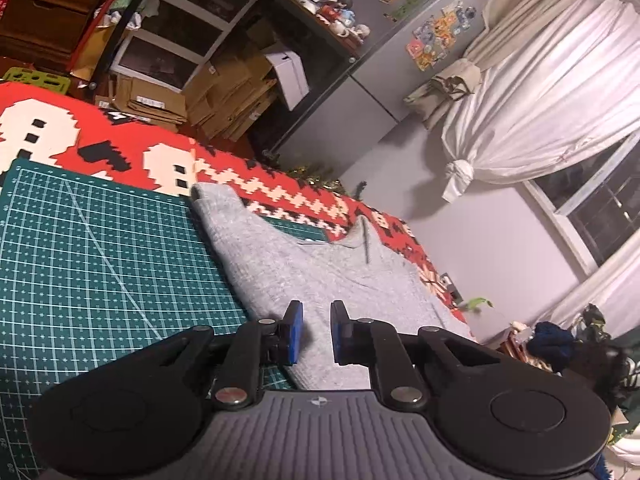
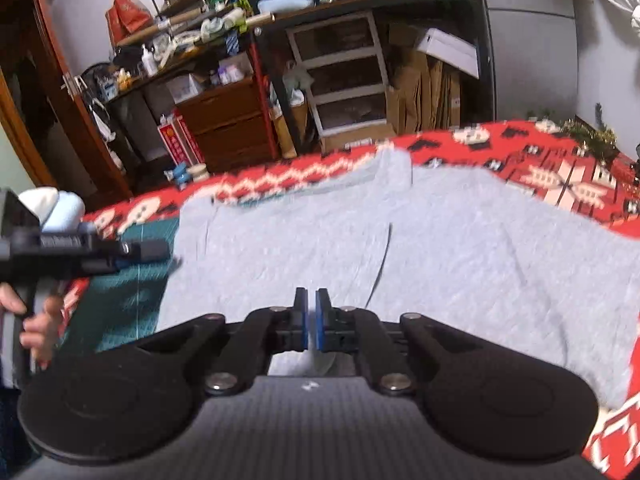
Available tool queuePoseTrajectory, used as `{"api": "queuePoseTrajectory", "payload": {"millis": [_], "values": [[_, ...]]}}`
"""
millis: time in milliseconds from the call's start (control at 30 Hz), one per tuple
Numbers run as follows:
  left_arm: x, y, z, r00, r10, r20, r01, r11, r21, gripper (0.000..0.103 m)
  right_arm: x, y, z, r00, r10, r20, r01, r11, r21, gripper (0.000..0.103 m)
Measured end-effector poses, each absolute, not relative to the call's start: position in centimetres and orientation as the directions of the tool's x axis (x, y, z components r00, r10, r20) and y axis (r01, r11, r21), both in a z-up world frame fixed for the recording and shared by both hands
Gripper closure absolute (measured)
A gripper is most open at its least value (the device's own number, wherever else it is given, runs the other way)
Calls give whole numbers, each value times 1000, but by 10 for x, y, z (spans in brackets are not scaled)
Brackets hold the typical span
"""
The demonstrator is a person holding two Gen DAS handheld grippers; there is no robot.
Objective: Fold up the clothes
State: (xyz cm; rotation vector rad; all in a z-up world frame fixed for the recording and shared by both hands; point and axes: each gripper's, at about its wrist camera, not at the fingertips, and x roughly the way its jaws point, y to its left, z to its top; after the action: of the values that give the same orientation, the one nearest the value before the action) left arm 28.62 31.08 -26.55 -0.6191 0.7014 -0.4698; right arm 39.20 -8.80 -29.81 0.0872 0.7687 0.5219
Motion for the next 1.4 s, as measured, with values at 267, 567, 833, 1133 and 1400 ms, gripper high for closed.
{"api": "queuePoseTrajectory", "payload": {"millis": [267, 567, 833, 1133, 1400], "values": [[283, 304, -263, 682, -594, -426, 206, 715, -668, 90, 393, -116, -310, 590, 479, -650, -370, 876, 309, 100], [282, 294, -257, 721, -546, -426, 193, 749, -633, 95, 439, -102, -270, 598, 527, -603, -461, 842, 280, 95], [276, 265, -184, 743, -446, -499, 131, 828, -544, 100, 450, -90, -222, 531, 493, -689, -444, 855, 269, 95], [262, 208, -159, 683, -320, -657, 71, 924, -376, 100, 430, -61, -216, 510, 389, -767, -404, 896, 185, 94], [256, 170, -157, 570, -310, -761, 82, 943, -323, 100, 398, -68, -230, 441, 284, -851, -401, 911, 96, 98]]}}
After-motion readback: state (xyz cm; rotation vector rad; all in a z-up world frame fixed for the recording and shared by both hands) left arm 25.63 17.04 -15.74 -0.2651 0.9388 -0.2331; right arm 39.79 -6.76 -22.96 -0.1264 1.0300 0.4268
